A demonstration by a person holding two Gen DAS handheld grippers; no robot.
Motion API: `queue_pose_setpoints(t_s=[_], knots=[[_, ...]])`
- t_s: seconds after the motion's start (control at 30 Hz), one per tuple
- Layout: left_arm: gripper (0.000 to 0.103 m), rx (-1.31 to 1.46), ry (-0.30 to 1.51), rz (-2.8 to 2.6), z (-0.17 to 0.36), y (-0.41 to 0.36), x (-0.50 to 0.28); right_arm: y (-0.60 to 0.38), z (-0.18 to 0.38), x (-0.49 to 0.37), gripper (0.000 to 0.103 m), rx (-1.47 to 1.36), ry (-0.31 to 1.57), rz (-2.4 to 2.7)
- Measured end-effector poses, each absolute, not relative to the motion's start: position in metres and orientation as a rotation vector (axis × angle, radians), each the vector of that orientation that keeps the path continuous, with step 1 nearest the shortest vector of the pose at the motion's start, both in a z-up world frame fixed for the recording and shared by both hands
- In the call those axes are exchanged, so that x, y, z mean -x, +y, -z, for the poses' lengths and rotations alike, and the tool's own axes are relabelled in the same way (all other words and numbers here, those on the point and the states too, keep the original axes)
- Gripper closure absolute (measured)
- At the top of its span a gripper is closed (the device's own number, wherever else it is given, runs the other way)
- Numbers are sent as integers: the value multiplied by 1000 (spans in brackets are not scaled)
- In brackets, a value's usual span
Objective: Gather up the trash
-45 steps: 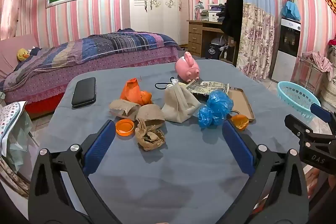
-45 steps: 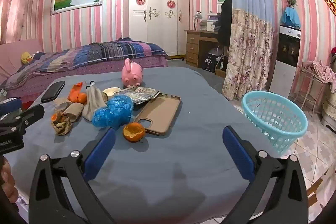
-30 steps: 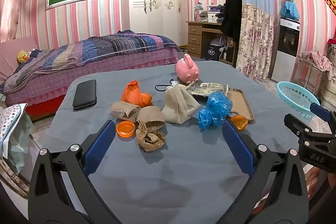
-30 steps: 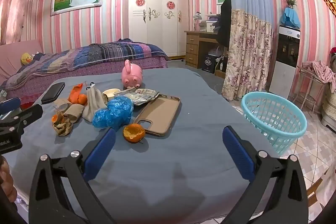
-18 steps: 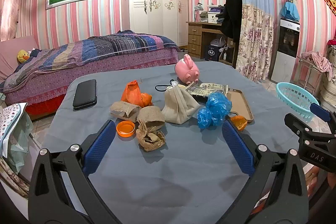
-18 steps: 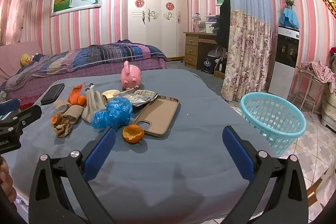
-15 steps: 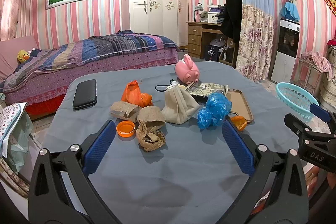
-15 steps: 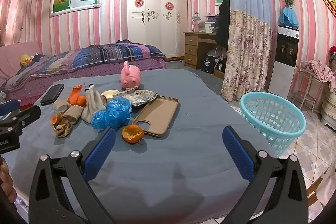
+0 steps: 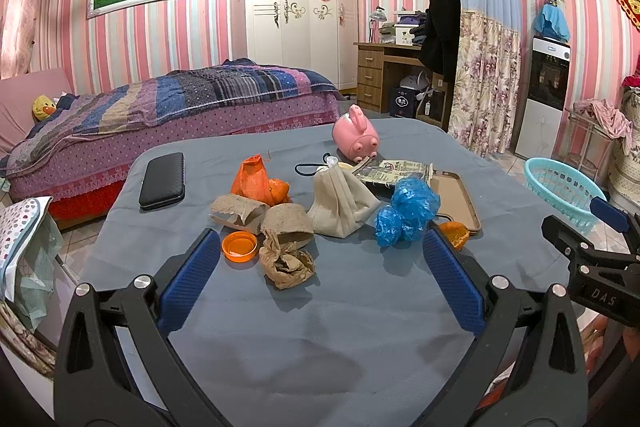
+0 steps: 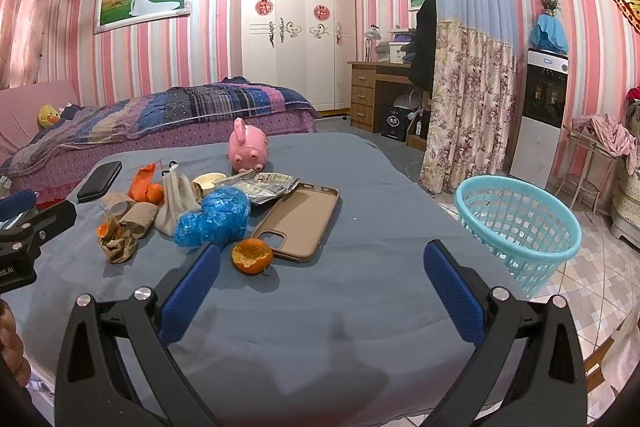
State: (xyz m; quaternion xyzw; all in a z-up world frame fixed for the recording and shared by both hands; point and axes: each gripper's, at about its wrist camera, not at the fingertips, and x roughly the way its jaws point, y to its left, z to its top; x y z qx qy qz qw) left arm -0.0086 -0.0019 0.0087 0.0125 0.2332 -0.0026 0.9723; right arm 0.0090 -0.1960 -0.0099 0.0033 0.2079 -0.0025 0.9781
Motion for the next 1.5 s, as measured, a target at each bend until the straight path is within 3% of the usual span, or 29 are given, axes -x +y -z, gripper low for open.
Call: queue_pose_setpoints(t_s=[1.5], knots=[[5,-27,479,12,-13,-12,12,-198,18,-11,4,-14,432,8]])
